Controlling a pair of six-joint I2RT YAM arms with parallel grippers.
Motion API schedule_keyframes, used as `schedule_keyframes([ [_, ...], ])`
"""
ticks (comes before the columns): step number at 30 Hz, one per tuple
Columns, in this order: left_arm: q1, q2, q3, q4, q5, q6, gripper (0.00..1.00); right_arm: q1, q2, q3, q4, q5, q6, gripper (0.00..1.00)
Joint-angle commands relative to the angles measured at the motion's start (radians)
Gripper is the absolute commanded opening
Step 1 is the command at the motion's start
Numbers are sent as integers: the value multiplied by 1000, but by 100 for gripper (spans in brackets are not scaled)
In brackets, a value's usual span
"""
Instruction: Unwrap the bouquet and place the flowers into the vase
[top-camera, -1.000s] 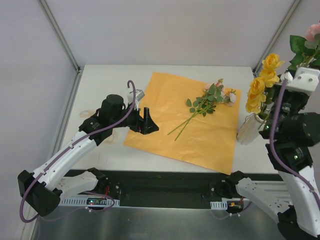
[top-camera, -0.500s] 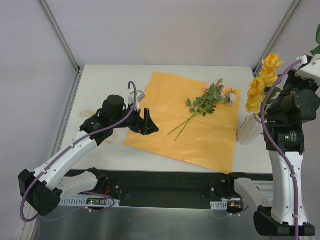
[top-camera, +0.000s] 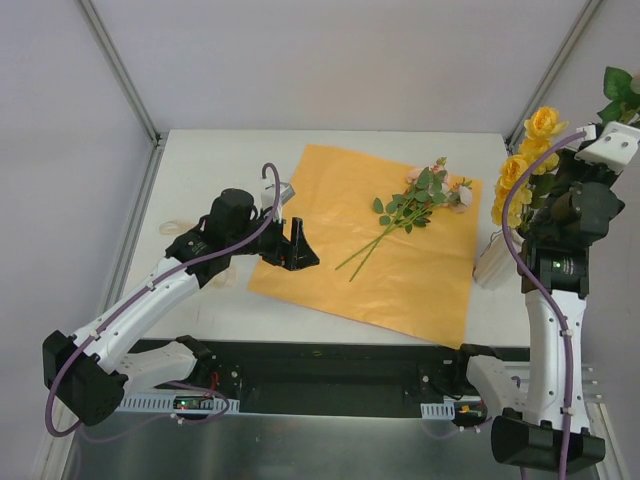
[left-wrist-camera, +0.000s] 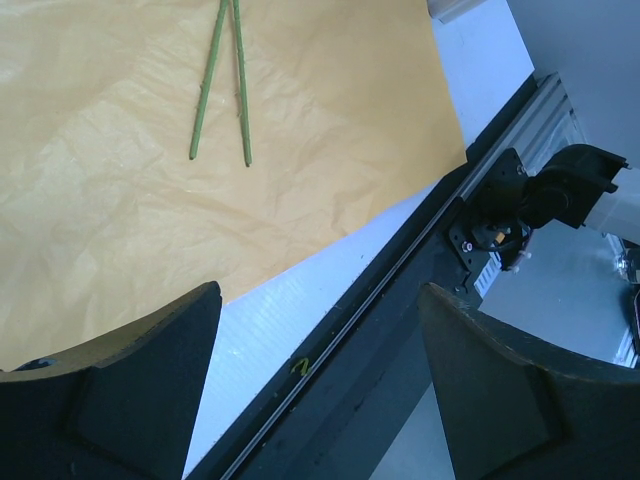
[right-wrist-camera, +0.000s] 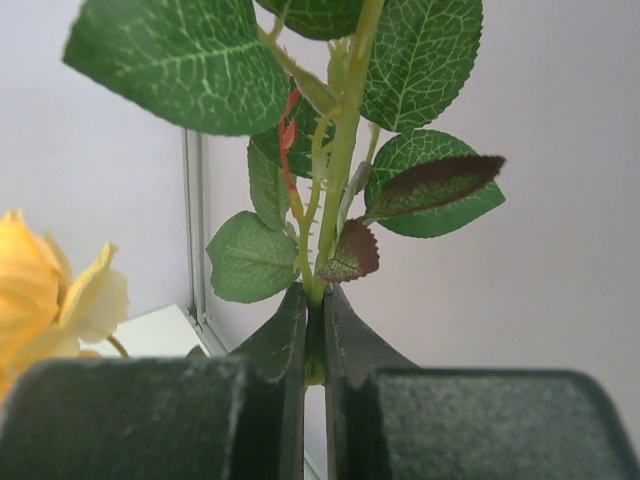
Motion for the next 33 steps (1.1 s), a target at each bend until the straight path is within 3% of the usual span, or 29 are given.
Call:
schedule_keyframes([
  [1, 9, 2, 28, 11, 20, 30, 79, -17, -29, -58, 139, -66, -1, 0],
  [18, 9, 7, 8, 14, 19, 35, 78, -60, -164, -296, 144, -58, 68, 5],
  [26, 9, 23, 11, 29, 45, 25, 78, -63, -196, -304, -30, -34, 193, 18],
  [32, 9, 19, 16, 29, 55, 22, 79, -61, -180, -186, -283, -17, 274, 37],
  [33, 9, 19, 14, 30, 57, 22, 79, -63, -169, -160, -327, -2, 295, 44],
])
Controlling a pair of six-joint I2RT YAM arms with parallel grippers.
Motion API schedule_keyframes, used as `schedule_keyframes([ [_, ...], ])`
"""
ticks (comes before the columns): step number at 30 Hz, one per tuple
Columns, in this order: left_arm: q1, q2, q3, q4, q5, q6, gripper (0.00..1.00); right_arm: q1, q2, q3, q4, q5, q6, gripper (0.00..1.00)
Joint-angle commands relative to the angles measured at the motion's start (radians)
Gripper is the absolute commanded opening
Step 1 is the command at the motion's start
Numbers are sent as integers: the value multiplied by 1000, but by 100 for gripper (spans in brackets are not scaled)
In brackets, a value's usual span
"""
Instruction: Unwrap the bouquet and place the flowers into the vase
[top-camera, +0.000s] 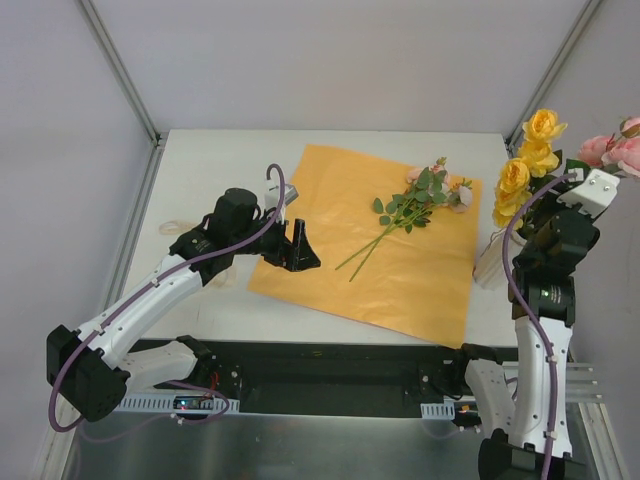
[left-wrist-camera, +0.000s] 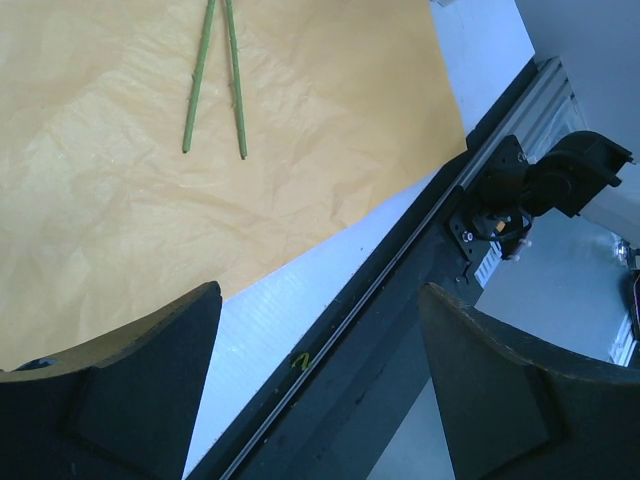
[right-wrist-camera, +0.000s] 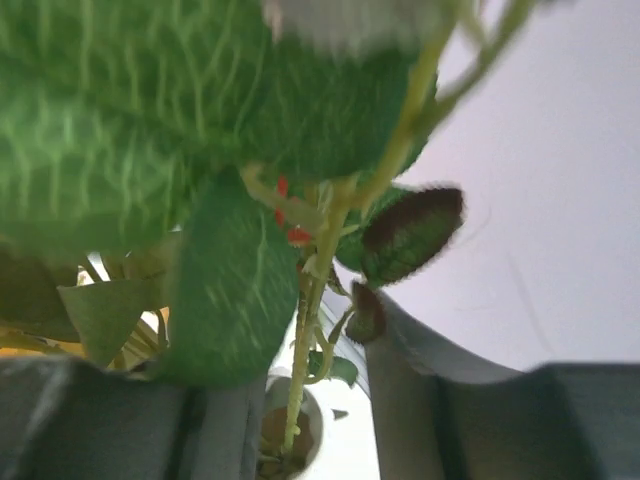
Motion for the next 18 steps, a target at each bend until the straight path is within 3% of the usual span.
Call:
schedule_keyframes([
  [1, 9, -6, 11, 28, 31, 9, 79, -8, 18, 150, -245, 55, 126, 50],
  [4, 9, -6, 7, 29, 31, 8, 79, -6, 10, 205, -394, 74, 217, 77],
  [9, 9, 7, 11, 29, 45, 0, 79, -6, 10, 293, -614, 28, 298, 100],
  [15, 9, 10, 10, 29, 50, -1, 80, -6, 18, 408, -902, 8, 405, 97],
  [18, 9, 19, 11, 32, 50, -3, 80, -6, -1, 428, -1022, -79, 472, 97],
])
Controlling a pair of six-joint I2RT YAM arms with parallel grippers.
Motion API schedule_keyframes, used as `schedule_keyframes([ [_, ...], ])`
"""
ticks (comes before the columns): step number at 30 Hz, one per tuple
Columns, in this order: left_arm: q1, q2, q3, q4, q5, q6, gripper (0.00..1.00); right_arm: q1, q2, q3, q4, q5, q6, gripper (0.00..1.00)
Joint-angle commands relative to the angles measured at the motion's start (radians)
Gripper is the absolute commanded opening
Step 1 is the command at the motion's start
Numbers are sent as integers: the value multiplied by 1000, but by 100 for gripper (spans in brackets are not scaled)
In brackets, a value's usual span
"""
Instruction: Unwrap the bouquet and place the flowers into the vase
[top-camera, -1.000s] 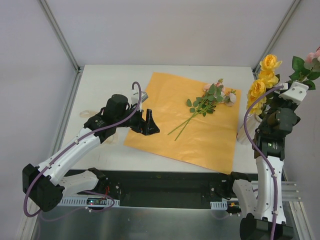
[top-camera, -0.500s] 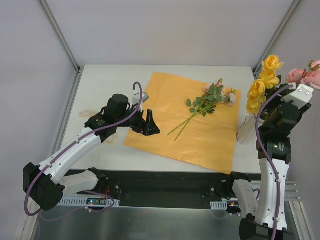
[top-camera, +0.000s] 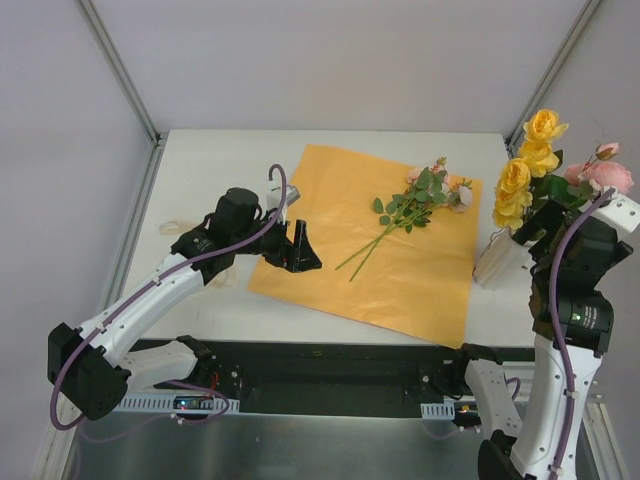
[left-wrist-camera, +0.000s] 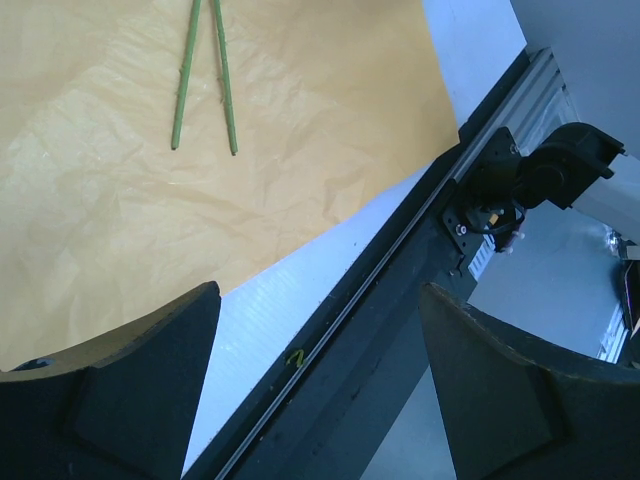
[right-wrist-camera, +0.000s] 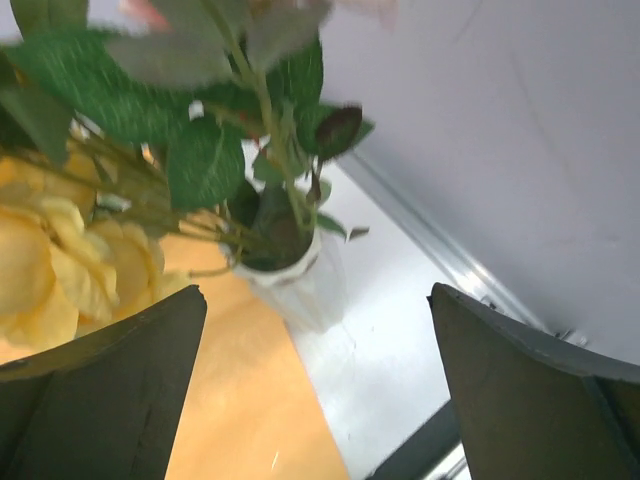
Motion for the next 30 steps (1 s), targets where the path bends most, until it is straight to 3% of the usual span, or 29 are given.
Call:
schedule_keyframes([
  [1, 9, 12, 11, 29, 22, -4, 80, -7, -25, 52, -266, -103, 136, 97],
  [5, 11, 32, 7, 32, 15, -4, 80, -7, -126, 33, -334, -245, 141, 97],
  [10, 9, 77, 7, 33, -12, -7, 77, 4, -292, -104, -278, -458, 129, 97],
  [11, 9, 102, 14, 32, -12, -10, 77, 5, -319, -133, -255, -639, 107, 97],
  [14, 8, 168, 45, 36, -1, -27, 72, 33, -318, -260, -162, -977, 99, 97],
  [16, 5, 233, 77, 41, 1, -37, 67, 56, -304, -322, -127, -1063, 99, 97],
  [19, -30, 328, 132, 45, -45, -34, 56, 94, -248, -356, -121, -1083, 73, 97],
  [23, -99, 500, 237, 45, -99, -34, 47, 120, -53, -318, -182, -1051, 35, 98],
  [30, -161, 836, 529, 9, -183, -1, 43, 127, 21, -280, -129, -986, 21, 97],
])
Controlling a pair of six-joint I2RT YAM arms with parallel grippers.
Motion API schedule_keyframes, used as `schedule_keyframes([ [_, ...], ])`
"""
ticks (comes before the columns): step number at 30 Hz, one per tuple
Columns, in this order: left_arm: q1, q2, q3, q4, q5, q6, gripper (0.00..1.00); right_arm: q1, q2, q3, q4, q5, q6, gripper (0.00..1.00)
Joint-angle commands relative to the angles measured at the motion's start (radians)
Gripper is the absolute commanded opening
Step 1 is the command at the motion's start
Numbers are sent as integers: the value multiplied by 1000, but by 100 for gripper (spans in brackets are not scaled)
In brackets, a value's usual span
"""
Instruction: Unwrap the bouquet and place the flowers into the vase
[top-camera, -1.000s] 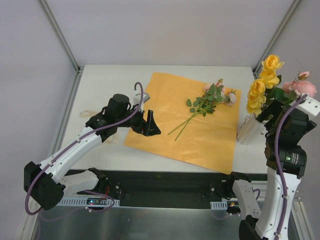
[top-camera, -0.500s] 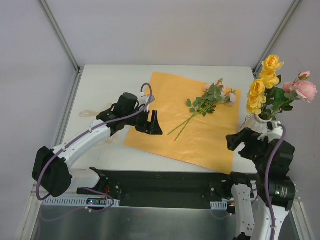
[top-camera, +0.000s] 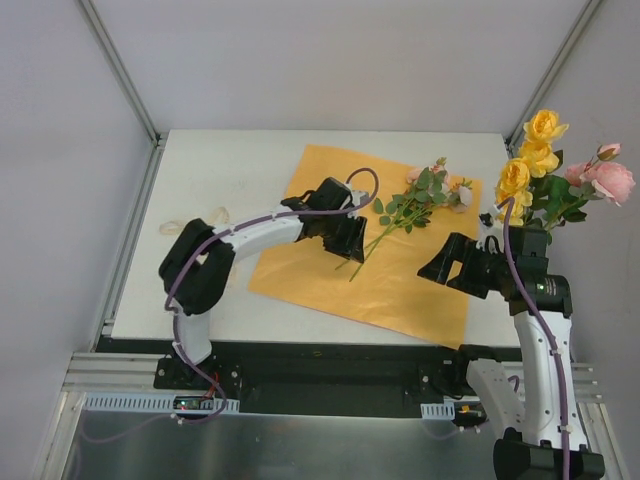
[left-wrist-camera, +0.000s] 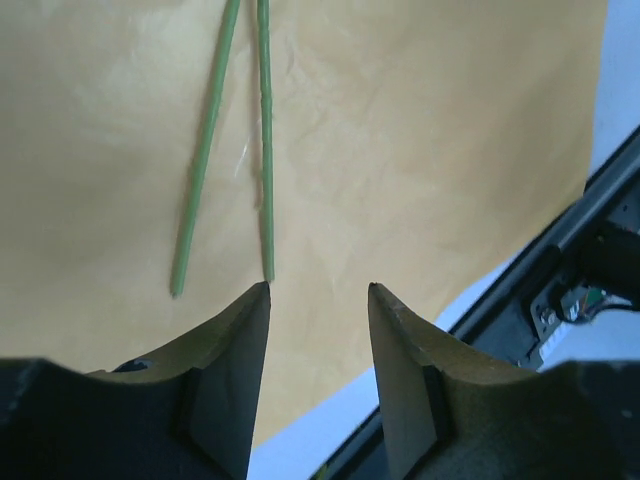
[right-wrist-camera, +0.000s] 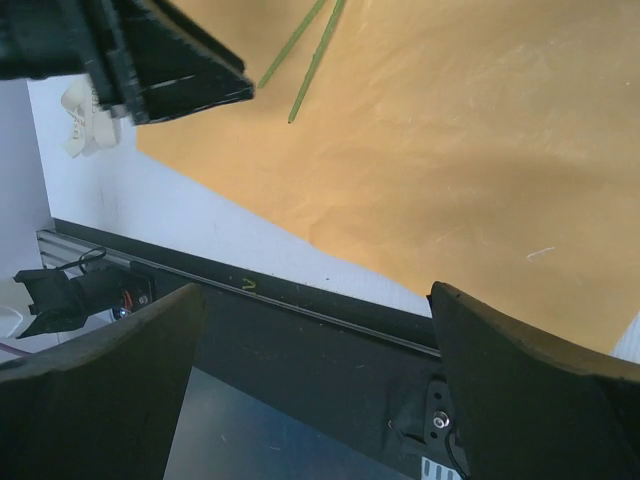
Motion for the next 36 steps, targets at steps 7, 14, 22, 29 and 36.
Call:
schedule_keyframes([
  [7, -8, 316, 318, -27, -27, 1, 41, 7, -14, 1, 88, -13, -26, 97],
  [14, -11, 397, 388, -40, -27, -4, 39, 7, -42, -35, 102, -10, -27, 97],
  [22, -26, 465, 444, -38, -27, -44, 25, 10, -31, -30, 112, -10, -24, 97],
  [29, -44, 502, 469, -40, -70, -45, 22, 9, -19, -79, 175, -35, 61, 97],
  [36, -46, 441, 443, -41, -98, -18, 3, 123, 25, -122, 301, 65, 216, 97],
])
